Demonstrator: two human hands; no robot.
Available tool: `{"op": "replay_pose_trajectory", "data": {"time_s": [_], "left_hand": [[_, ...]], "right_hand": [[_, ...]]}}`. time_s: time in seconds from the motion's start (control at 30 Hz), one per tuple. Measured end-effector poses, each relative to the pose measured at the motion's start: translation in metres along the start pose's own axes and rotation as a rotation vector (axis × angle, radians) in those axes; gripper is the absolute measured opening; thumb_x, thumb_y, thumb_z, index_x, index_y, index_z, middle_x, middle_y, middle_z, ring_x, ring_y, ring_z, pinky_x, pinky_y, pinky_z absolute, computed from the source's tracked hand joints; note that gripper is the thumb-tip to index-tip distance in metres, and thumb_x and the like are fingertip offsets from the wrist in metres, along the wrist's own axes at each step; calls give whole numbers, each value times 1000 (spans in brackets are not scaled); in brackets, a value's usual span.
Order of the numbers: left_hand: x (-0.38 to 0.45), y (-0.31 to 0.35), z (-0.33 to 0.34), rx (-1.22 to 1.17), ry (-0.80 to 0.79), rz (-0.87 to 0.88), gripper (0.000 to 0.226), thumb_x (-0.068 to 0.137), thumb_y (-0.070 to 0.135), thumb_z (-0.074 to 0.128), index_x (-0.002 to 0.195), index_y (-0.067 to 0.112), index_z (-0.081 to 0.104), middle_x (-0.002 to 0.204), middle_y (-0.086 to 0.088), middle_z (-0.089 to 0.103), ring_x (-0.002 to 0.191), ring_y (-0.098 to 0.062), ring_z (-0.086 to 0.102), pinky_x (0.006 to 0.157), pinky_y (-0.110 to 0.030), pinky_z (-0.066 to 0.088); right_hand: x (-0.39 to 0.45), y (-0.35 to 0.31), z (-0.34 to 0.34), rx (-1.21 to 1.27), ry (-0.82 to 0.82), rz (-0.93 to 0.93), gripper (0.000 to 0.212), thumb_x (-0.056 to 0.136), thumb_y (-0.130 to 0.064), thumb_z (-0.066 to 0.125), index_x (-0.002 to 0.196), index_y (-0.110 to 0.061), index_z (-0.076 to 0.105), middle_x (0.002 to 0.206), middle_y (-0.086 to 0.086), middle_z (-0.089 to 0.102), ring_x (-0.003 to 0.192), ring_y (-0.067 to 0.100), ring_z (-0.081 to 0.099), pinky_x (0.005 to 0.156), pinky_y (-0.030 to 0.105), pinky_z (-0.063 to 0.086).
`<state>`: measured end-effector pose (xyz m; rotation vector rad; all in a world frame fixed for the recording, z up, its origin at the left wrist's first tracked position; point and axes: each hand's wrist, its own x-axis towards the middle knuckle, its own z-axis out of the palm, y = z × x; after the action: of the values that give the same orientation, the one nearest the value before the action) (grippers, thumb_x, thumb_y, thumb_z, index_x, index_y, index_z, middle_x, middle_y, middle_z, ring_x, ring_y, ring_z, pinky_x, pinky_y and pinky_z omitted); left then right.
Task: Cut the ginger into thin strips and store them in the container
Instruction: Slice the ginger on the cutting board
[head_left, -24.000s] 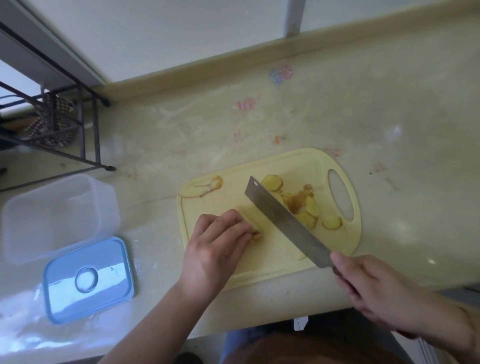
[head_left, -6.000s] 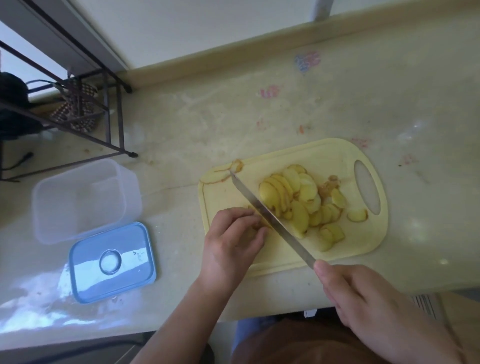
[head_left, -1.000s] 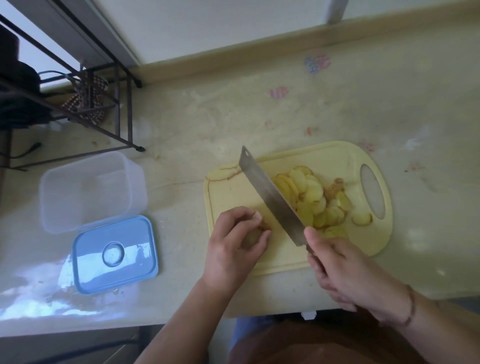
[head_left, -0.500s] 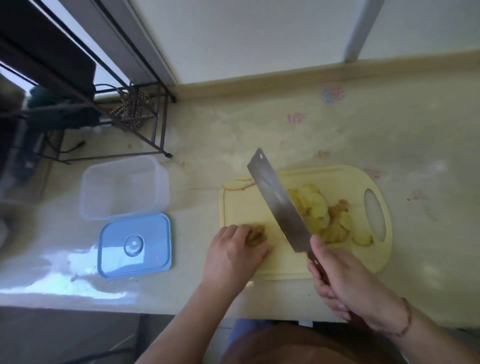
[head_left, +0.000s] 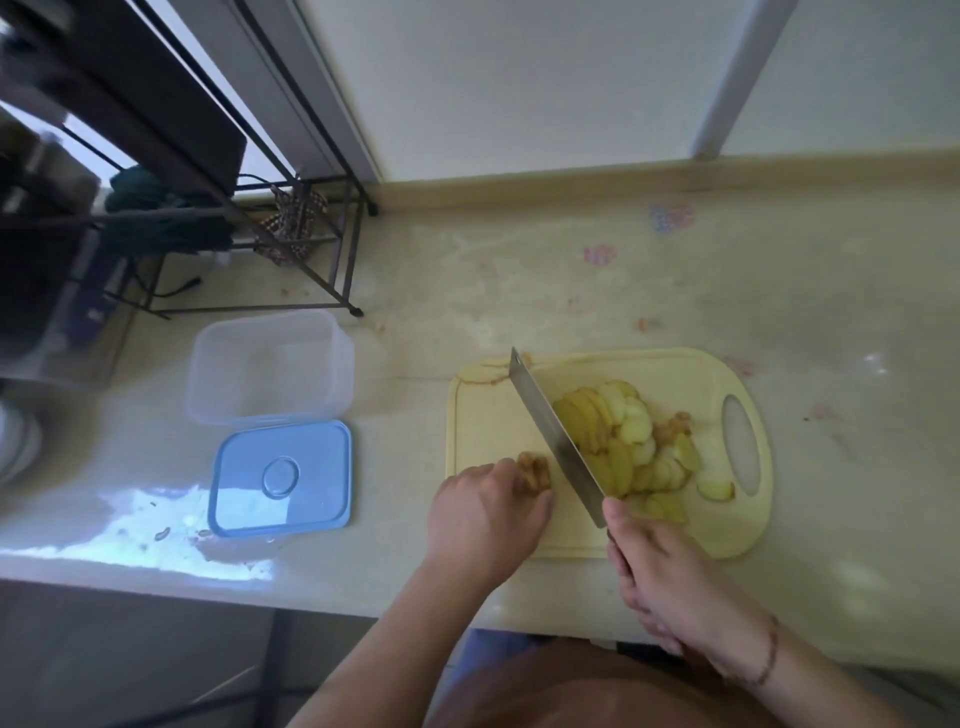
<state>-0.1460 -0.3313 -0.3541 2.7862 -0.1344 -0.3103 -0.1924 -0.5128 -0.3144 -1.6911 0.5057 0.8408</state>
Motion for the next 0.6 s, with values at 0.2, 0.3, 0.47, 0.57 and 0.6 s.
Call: {"op": "replay_pose_trajectory", "data": {"time_s": [0.2, 0.3, 0.47, 0.57, 0.6], "left_hand": [[9, -27, 8, -258, 101, 239, 40, 79, 40, 73, 112, 18, 66, 106, 4, 62, 92, -19, 63, 77, -31, 55], [15, -29, 9, -210, 117, 416, 33, 84, 34, 66, 111, 16, 72, 112, 0, 66, 90, -23, 64, 78, -35, 56], [16, -28, 9, -153, 207, 151, 30, 79, 45, 77, 80, 18, 64, 73, 7, 60, 66, -19, 59, 56, -28, 47], [10, -26, 9, -214, 152, 48, 35, 77, 41, 84, 96, 18, 64, 73, 13, 52, 64, -11, 51, 56, -23, 41], [8, -25, 10, -248, 129, 41, 35, 79, 38, 83, 101, 18, 65, 72, 14, 51, 65, -9, 51, 58, -23, 42]], "right_hand": [[-1, 1, -1, -22, -4, 3, 60, 85, -73, 33, 67, -15, 36, 49, 3, 30, 35, 17, 26, 37, 24, 25], [-1, -1, -2, -21, -11, 9, 60, 85, -73, 33, 68, -15, 36, 49, 3, 29, 35, 16, 25, 37, 24, 24], [-3, -2, -5, -36, -28, 21, 61, 83, -75, 33, 66, -16, 35, 48, 1, 29, 36, 16, 23, 38, 24, 25], [-3, -2, -5, -49, -27, 14, 62, 82, -75, 32, 68, -15, 37, 46, -1, 31, 35, 17, 25, 37, 23, 26], [-3, -2, -5, -64, -25, 7, 62, 82, -75, 31, 68, -15, 37, 45, -3, 32, 34, 16, 27, 36, 24, 26]]}}
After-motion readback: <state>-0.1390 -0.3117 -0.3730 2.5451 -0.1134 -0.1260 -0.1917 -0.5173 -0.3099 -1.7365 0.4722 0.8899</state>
